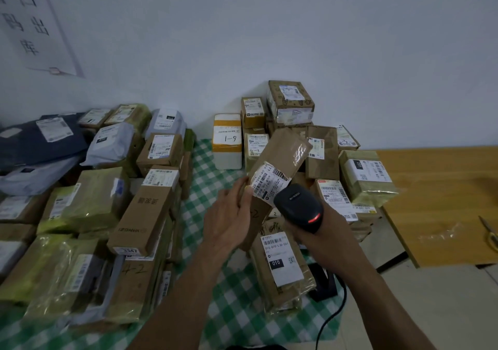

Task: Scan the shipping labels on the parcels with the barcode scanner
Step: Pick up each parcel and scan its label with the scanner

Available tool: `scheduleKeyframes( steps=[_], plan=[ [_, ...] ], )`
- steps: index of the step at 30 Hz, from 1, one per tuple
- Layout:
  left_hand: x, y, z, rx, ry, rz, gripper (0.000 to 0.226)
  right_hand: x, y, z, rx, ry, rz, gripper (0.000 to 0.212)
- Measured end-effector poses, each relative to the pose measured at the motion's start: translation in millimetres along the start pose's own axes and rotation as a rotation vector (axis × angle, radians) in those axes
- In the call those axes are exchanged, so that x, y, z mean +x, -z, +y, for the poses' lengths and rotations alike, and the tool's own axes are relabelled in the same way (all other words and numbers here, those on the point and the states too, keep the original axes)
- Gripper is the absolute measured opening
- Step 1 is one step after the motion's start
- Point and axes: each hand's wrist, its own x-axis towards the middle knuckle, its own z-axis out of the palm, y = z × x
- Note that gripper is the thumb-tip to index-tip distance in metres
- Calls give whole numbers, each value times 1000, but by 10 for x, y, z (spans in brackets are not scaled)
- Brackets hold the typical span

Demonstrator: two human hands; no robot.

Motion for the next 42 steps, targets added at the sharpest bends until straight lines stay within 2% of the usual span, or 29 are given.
scheduleKeyframes(
  steps=[4,11,16,30,37,42],
  plan=[
    [72,62,-68,167,-24,30,63,49,4,-122,-76,3,-48,46],
    [156,143,-158,267,34,-23,60,113,-88,-173,-171,22,-139,53],
    [157,172,-216,316,44,-50,59,107,-127,-217,-204,6,-160,49],
    [76,245,-317,275,101,-77,57,100,-201,-208,-209,27,-169,56],
    [41,239,-401,234,115,-41,59,92,-247,-189,-197,15,-182,52],
    [-208,198,-758,128,277,7,64,52,-377,-133,-173,2,-246,45]
  ],
)
